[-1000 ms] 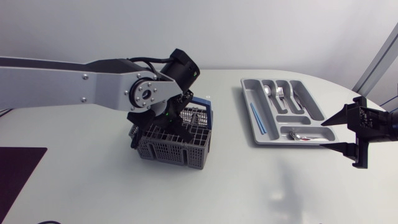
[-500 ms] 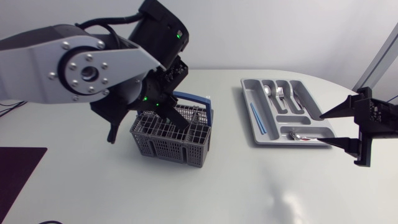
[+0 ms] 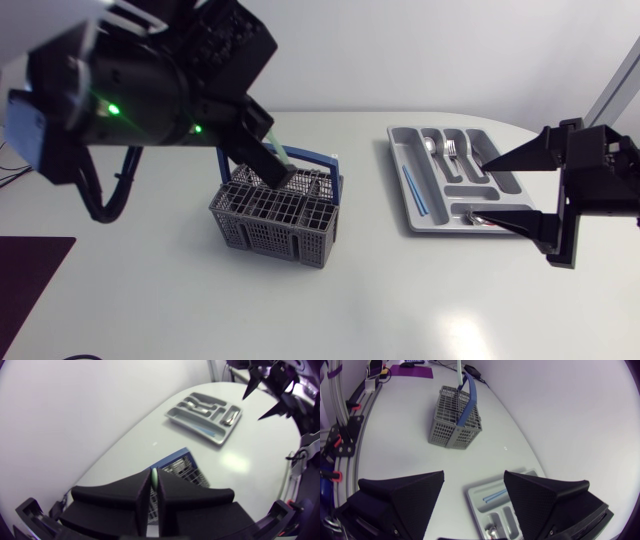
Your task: Unload the cutlery basket into the drawer organizer.
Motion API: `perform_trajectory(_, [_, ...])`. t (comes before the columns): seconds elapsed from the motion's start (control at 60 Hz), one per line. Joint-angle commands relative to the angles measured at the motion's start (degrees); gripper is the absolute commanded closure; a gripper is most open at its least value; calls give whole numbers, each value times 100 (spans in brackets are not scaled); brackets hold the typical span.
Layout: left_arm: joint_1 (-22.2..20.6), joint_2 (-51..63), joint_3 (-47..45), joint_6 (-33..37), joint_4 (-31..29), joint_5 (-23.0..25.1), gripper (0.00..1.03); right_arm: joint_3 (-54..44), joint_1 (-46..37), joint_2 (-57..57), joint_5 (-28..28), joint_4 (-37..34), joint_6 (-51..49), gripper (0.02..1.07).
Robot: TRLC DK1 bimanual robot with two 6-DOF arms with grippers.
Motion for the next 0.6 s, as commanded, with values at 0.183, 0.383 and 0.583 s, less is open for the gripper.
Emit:
perform_trajectory(0.183, [1477,358,275,-825,112,3034,100,-421,1893,-466,506,1267,2943,15])
perform_trajectory(0.383, [1916,1131,372,-1247,226,4396,100,-421,3247,-255,1692,2286,4305,16])
perform_trajectory(0.583, [1952,1685,556,-1431,270,5073,100,-254,3888,554,2167,2867,4850,21])
